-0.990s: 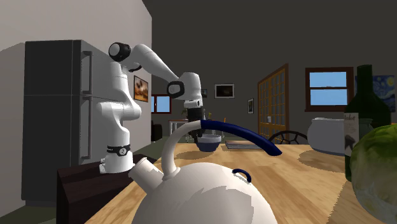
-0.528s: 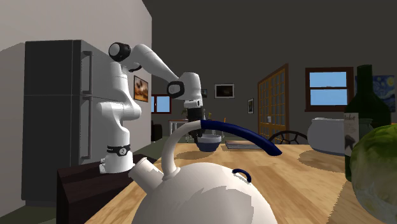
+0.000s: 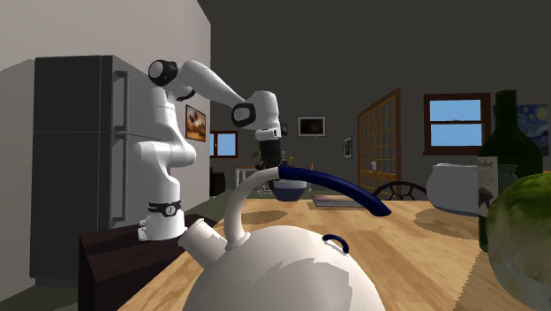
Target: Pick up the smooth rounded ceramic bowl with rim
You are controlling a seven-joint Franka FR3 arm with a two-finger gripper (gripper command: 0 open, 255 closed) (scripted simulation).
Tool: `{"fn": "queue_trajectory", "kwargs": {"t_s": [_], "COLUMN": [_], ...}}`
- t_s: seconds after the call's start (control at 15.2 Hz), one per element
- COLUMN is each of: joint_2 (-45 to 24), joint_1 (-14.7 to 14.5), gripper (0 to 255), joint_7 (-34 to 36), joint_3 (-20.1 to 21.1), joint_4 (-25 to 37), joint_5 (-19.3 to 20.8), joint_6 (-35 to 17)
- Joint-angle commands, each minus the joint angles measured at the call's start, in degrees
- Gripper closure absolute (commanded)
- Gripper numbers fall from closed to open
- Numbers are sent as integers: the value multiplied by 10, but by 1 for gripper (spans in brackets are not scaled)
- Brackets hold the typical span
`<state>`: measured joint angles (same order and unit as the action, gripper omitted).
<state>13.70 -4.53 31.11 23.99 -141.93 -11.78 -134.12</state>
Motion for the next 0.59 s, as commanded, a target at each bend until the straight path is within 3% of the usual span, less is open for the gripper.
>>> {"fn": "queue_trajectory", "kwargs": {"t_s": [0.0,0.53], "joint_2": [10,36], "joint_1": [0,-1], "gripper": [255,255], "joint_7": [0,-2], "joint_3": [-2,-10], "joint_4": [10,37], "joint_5": [-1,-4], "joint_6": [19,72]}}
